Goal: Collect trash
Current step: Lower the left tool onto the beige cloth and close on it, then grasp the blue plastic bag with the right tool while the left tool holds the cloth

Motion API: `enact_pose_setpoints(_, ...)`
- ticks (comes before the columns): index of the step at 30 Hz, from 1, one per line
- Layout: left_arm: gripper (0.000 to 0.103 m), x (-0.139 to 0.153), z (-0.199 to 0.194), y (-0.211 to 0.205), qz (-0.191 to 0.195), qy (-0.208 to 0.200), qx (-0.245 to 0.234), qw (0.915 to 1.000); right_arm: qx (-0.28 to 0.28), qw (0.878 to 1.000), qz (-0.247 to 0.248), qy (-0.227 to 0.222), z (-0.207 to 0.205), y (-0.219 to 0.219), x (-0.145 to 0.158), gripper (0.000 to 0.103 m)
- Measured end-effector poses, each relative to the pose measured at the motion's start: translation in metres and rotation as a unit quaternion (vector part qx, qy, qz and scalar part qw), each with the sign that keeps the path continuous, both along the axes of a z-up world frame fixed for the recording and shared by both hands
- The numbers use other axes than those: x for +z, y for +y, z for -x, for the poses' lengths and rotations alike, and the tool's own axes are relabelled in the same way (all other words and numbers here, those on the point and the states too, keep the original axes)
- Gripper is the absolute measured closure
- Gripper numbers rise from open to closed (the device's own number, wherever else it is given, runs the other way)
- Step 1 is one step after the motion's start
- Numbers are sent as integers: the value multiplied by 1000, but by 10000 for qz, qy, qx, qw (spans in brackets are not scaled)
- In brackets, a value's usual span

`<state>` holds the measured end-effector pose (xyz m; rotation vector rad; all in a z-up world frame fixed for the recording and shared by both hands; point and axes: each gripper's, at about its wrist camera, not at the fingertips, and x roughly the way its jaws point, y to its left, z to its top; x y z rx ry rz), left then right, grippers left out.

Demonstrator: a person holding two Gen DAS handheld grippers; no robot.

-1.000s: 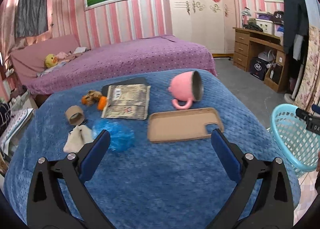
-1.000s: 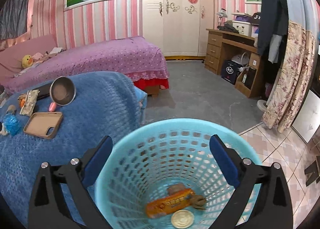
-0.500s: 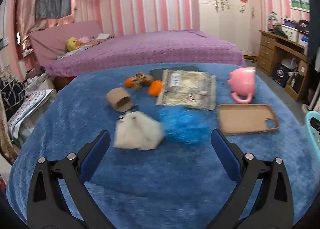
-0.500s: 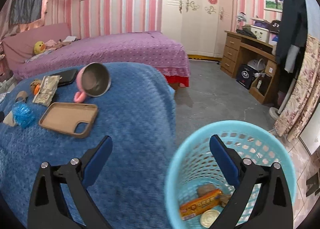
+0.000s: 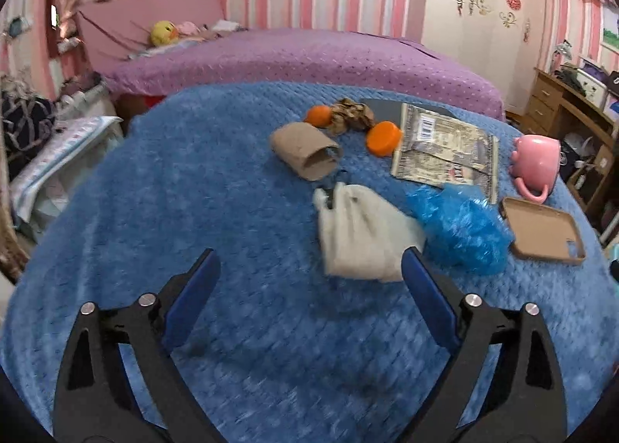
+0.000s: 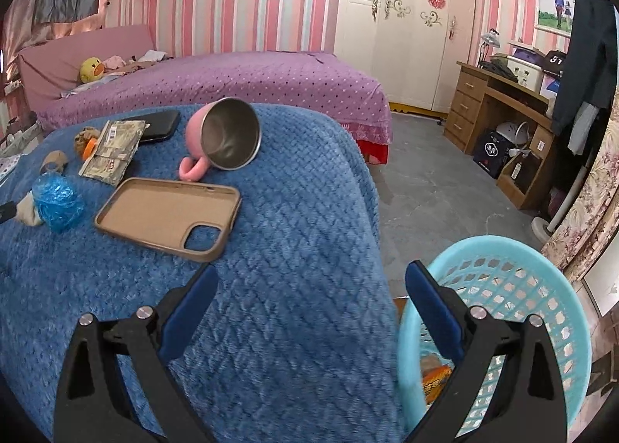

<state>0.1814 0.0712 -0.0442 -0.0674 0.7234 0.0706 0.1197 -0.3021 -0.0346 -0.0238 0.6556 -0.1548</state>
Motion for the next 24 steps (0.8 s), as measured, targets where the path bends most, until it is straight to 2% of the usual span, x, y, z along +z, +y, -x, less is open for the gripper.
enact_pose_setpoints(3,21,-6,-11,-11,134,116,-170,9997,23,10000,25,22,-3,8,-1,8)
enact_pose_setpoints(6,42,-13,-21,-23,119,312,-387,9987,71,9999,67,48,-5,16,-3,8)
enact_pose_setpoints(8,61,-15,-24,-29,67,359,-485,9982,98,9999,80,64,-7,22,-2,8)
enact_pose_setpoints(11,74,-9,-22,-26,82,200,-502,9985,182,9998,69,21,-6,33,1,8)
enact_pose_setpoints(13,76,-2,-20,-23,8,113,-480,9988,275,9996,18,-24,-6,46,3,8)
enact_pose_setpoints(16,78,8,-11,-11,-375,-78,-226,9990,458,9989,133,-41,-9,70,3,8)
enact_pose_setpoints(19,78,16,-2,8,-326,-243,-157,9991,690,9976,99,-5,-14,94,2,8)
enact_pose_setpoints(24,78,21,7,32,-483,-377,-8,9981,1174,9930,69,-115,-24,145,15,8)
